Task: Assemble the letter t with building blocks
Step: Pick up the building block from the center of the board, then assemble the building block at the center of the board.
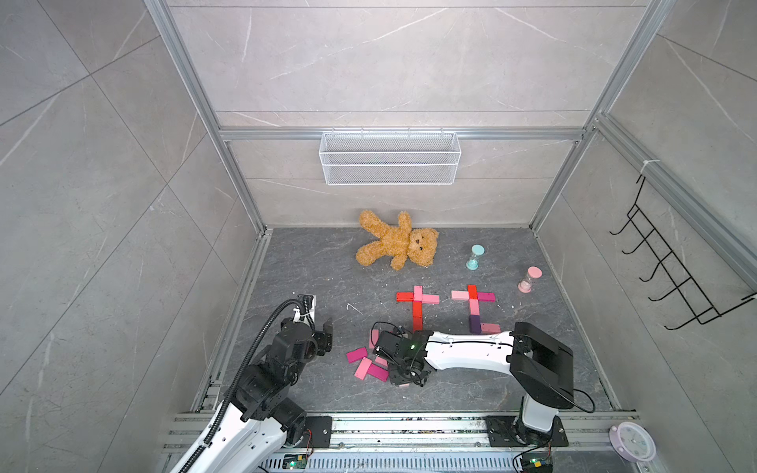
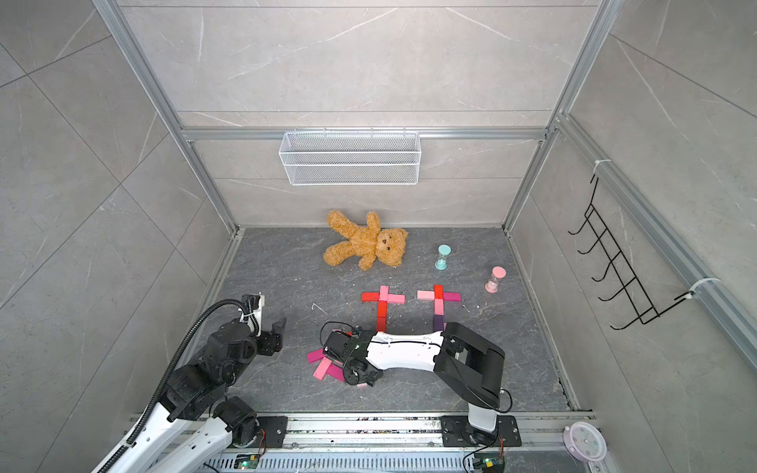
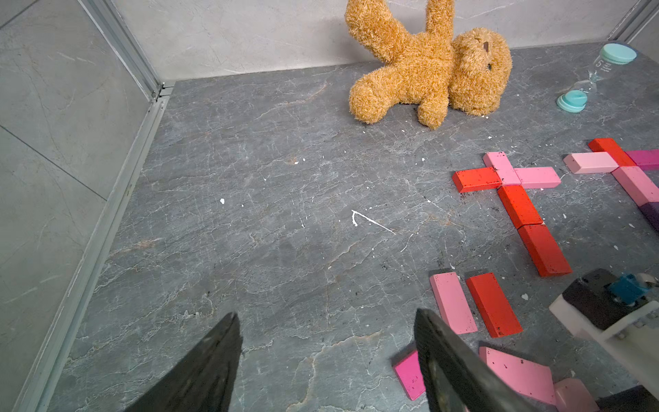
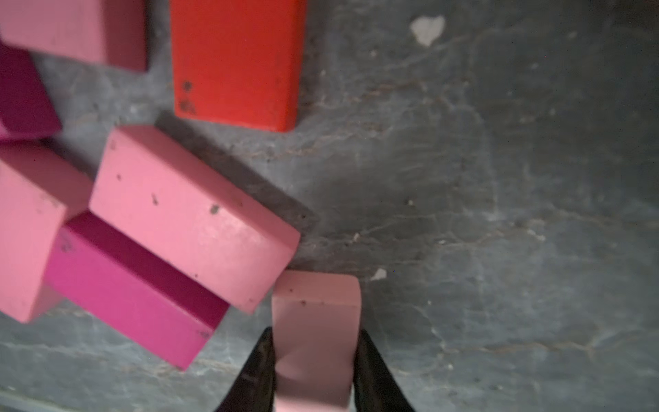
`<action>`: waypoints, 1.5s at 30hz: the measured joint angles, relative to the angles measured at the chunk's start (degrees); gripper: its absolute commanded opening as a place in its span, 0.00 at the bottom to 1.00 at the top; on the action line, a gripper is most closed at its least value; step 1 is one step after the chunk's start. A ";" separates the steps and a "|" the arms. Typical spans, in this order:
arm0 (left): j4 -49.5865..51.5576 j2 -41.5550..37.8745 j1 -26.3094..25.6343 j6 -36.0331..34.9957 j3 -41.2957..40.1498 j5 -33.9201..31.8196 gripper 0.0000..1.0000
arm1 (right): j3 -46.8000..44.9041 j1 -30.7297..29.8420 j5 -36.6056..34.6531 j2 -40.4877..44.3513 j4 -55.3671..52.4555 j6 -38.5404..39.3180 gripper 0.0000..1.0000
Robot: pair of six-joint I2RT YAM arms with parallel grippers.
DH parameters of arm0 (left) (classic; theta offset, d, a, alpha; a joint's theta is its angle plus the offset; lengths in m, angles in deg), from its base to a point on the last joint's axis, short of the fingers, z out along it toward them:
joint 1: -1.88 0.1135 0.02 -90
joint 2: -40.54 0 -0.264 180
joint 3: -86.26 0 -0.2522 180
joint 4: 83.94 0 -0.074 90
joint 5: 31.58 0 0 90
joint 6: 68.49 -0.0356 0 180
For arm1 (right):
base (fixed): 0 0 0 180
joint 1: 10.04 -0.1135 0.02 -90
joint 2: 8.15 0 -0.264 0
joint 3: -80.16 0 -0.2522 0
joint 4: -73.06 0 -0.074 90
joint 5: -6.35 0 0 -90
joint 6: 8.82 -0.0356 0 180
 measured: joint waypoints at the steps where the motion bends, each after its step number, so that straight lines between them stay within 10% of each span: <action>1: 0.00 0.00 0.00 0.00 0.00 0.00 0.79 | -0.24 -0.07 -0.44 0.17 0.00 1.22 0.09; 25: -0.04 -1.16 0.00 0.00 0.00 -0.09 0.78 | -15.06 6.29 -24.06 29.16 11.63 53.55 0.00; 45: -0.44 -2.71 0.00 -0.98 0.00 0.17 0.78 | -7.02 30.36 -1.68 18.53 5.46 98.18 0.00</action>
